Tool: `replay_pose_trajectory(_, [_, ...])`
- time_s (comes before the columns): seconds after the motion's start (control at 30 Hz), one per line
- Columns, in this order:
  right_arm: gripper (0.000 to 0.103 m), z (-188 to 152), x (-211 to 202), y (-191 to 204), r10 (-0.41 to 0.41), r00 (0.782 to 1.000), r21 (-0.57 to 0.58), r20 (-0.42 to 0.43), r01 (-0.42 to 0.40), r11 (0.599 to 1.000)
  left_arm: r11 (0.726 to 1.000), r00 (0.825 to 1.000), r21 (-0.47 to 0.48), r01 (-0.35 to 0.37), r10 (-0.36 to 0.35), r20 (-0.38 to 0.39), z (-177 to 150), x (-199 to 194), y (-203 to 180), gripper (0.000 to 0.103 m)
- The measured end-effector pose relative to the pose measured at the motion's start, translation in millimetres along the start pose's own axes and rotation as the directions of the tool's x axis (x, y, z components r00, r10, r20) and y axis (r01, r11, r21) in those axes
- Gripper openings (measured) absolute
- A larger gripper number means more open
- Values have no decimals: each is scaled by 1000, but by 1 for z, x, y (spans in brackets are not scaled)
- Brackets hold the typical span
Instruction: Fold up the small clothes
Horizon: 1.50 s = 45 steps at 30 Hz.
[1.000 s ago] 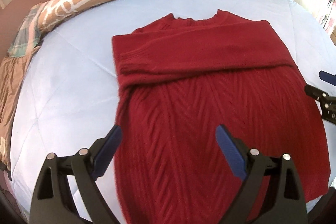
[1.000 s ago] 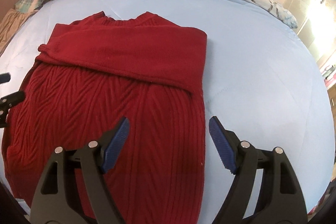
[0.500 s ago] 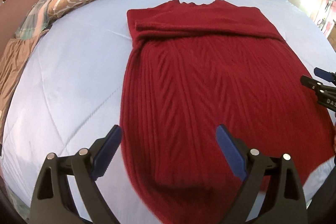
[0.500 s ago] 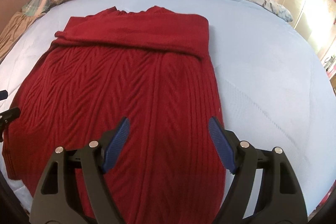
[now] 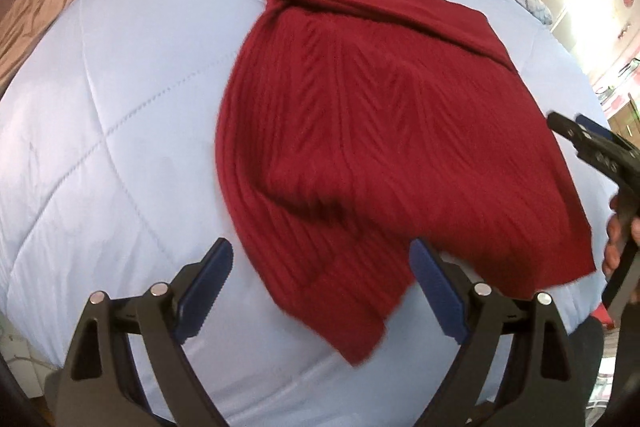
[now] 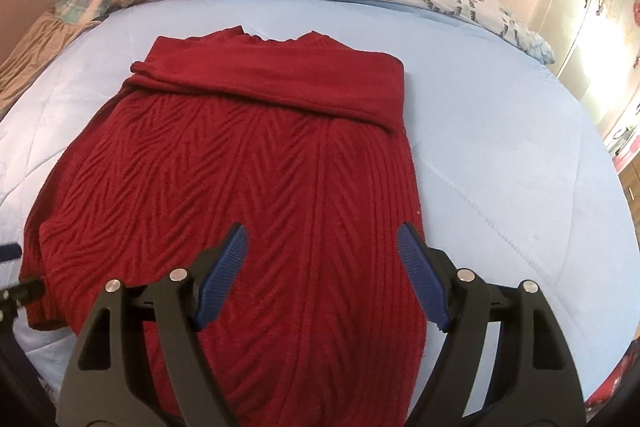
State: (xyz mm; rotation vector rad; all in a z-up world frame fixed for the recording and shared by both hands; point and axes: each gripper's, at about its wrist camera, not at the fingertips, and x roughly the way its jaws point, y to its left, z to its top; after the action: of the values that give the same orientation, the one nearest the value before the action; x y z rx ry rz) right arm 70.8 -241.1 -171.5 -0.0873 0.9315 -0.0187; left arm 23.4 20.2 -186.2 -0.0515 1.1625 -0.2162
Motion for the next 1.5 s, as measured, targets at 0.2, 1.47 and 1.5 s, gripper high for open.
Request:
replay_pose_trajectory(0.2, [77, 0, -2, 3, -3, 1000, -3, 1, 3, 1000, 998, 999, 55, -16, 18, -29, -7, 9, -13, 84])
replay_pose_trajectory(1.47, [77, -49, -33, -9, -19, 998, 7, -67, 19, 1000, 965, 997, 253, -63, 50, 58, -22, -10, 56, 94])
replay_pose_trajectory(1.5, [77, -57, -38, -15, -11, 997, 18, -79, 12, 1000, 965, 998, 257, -54, 41, 54, -24, -10, 57, 94])
